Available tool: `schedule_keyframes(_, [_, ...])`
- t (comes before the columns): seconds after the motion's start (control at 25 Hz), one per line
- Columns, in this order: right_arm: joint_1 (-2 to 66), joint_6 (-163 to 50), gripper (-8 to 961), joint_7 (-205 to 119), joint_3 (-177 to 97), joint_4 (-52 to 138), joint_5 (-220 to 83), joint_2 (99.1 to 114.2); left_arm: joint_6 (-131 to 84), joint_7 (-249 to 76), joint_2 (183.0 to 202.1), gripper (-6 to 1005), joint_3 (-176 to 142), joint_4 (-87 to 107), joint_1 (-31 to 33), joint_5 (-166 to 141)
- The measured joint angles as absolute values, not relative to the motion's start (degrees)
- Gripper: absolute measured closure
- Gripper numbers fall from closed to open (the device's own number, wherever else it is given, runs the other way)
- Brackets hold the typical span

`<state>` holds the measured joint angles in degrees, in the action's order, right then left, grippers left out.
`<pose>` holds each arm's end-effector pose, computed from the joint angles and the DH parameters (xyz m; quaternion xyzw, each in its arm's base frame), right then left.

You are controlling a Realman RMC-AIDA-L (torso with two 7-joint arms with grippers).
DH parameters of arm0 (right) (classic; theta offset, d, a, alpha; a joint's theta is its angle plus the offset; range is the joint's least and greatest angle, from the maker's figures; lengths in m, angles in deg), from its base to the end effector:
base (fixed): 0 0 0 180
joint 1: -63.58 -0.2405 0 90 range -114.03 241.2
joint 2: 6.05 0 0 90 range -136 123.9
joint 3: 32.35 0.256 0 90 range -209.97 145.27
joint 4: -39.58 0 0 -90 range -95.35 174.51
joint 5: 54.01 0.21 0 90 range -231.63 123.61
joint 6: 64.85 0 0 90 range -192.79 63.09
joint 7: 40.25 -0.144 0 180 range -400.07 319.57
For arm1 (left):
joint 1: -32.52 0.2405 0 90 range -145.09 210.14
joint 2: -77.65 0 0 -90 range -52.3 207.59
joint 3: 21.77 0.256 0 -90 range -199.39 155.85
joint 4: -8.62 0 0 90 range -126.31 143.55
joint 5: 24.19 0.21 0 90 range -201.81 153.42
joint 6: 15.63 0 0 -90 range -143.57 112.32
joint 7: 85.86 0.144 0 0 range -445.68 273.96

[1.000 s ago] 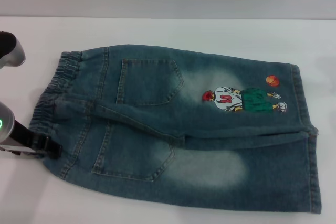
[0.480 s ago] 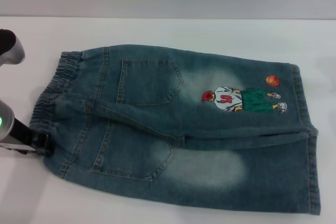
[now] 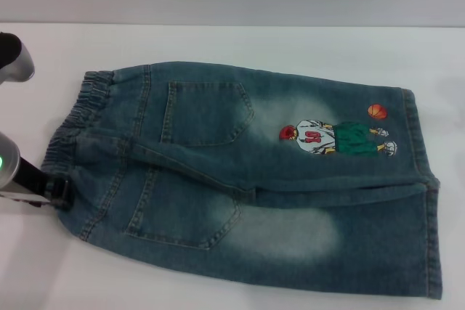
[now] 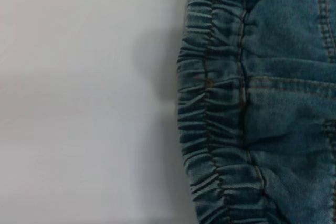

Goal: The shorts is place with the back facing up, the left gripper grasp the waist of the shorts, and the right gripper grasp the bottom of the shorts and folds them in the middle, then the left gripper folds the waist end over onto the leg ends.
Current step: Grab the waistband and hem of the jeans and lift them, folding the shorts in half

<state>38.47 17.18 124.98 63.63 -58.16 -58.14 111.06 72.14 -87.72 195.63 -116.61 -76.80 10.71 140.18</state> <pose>0.2060 0.3667 0.1057 -0.6472 0.5057 -0.1057 0.5605 -0.2512 0.3228 0.0286 -0.7231 -0.5681 0.2038 0.3360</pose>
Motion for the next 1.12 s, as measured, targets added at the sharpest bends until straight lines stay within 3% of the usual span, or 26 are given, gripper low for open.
schedule_keyframes(0.28, [37.9, 21.4, 308, 125.0, 63.6, -58.2, -57.5, 110.86, 72.2, -88.0, 195.67, 586, -116.3, -78.4, 10.7, 139.5])
schedule_keyframes(1.0, [36.6, 33.7, 308, 125.2, 59.3, -60.2, -46.2, 108.50, 70.6, -88.9, 195.77, 761, -115.7, -78.2, 9.4, 138.0])
schedule_keyframes(1.12, [37.4, 33.6, 308, 125.2, 58.3, -60.9, -44.6, 108.96, 69.9, -89.1, 195.77, 766, -115.0, -78.3, 9.1, 138.0])
